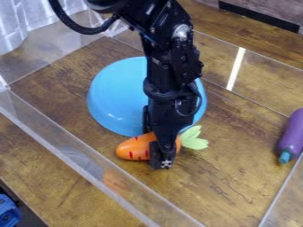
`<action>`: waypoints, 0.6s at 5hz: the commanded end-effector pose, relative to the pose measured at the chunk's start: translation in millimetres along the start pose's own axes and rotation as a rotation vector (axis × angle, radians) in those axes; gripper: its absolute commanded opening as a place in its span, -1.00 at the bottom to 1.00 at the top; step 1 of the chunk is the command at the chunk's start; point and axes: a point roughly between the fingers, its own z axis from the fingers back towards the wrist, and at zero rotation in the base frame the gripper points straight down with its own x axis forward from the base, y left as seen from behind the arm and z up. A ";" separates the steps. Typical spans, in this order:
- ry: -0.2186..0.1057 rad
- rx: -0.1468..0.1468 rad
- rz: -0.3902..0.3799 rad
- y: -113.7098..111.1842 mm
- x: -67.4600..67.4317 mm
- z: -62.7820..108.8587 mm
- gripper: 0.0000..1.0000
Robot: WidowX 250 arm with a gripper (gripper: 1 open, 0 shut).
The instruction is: Put the carrot on the blue tray
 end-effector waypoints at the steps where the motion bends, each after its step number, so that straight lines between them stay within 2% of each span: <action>1: -0.027 0.033 0.023 14.4 2.3 13.6 -1.00; 3: -0.020 0.030 0.027 15.7 0.9 13.5 -1.00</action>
